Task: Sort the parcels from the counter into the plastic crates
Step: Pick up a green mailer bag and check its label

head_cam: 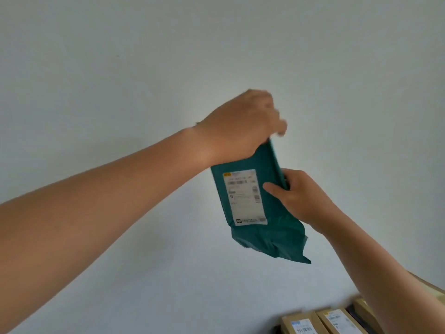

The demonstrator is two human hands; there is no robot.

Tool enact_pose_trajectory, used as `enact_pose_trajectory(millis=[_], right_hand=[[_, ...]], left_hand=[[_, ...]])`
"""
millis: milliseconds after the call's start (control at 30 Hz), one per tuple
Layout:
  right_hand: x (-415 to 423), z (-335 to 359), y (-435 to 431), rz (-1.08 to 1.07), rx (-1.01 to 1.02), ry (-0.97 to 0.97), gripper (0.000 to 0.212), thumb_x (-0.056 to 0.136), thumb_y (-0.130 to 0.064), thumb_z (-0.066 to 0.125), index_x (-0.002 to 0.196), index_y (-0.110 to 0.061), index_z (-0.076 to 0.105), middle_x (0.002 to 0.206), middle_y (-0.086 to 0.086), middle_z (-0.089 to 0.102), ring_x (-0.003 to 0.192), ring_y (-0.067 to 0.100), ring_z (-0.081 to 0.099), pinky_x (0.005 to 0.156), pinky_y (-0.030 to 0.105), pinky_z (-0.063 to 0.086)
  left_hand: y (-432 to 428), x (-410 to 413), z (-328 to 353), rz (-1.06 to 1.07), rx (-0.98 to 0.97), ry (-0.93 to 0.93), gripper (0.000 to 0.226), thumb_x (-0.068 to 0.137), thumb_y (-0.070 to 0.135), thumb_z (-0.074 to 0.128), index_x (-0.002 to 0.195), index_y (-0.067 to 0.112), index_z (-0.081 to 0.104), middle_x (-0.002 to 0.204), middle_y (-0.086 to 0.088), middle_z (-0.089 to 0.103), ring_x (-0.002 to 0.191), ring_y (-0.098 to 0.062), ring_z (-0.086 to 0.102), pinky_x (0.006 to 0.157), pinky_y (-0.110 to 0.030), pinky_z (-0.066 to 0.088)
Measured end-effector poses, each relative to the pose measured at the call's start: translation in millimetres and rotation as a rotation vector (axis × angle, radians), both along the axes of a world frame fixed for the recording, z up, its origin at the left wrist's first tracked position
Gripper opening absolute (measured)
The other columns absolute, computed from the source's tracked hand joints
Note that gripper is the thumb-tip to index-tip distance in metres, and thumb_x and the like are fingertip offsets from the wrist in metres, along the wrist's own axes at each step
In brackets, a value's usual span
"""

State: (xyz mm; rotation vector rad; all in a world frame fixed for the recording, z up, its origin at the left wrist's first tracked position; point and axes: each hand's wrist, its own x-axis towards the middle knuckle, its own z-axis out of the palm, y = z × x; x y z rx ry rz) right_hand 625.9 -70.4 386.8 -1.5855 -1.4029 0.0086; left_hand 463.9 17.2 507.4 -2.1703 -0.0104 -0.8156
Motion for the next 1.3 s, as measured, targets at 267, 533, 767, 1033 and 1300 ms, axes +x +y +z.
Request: enact_pose_trajectory(millis=[267,533,767,1033,1300], right_hand=[[24.7,-27.9,-14.6,0.38,0.218,0.746,0.028,0.104,-0.019,0.057,0.128,-0.009,0.068,0.123,0.004,0.077,0.113,0.023,0.074,0.091,0.036,0.063],[33.9,-23.3,-21.1,0.342,0.264,0.785,0.028,0.103,-0.02,0.057,0.126,-0.008,0.069,0.121,0.006,0.078,0.108,0.026,0.076,0.082,0.036,0.065],[37.9,-24.4,-24.0,0.347,0.204,0.76,0.029,0.101,-0.02,0.058,0.126,-0.008,0.069,0.122,0.007,0.077,0.11,0.027,0.075,0.086,0.038,0.065],[23.3,-41.2,-18.6,0.401,0.11,0.702,0.04,0.093,-0.027,0.063,0.128,-0.007,0.068,0.124,0.008,0.076,0.113,0.03,0.074,0.091,0.041,0.064],[8.9,-40.2,-51.0,0.399,0.144,0.576,0.031,0.092,-0.024,0.062,0.115,-0.008,0.075,0.116,0.011,0.079,0.104,0.031,0.077,0.079,0.035,0.065]], left_hand=[[15.1,-18.0,-122.3,-0.245,-1.442,-0.583,0.086,0.088,0.059,0.074,0.157,0.039,0.027,0.147,0.012,0.051,0.129,-0.006,0.058,0.109,-0.032,0.047],[22.2,-13.6,-244.0,-0.173,-1.864,-0.094,0.015,0.088,0.016,0.084,0.1,0.011,0.078,0.09,-0.001,0.08,0.069,-0.018,0.072,0.067,-0.028,0.055],[59.6,-24.7,-240.8,-0.171,-1.789,-0.436,0.023,0.108,0.026,0.055,0.107,0.014,0.075,0.097,-0.002,0.081,0.092,-0.024,0.076,0.085,-0.042,0.063],[30.5,-32.8,-159.3,-0.599,-1.914,-0.353,0.04,0.101,0.039,0.056,0.129,0.013,0.069,0.122,-0.009,0.077,0.112,-0.028,0.073,0.094,-0.037,0.059],[0.6,-53.4,-160.9,-0.605,-1.823,-0.363,0.025,0.103,0.016,0.059,0.124,0.009,0.07,0.111,-0.011,0.08,0.103,-0.031,0.078,0.083,-0.038,0.064]])
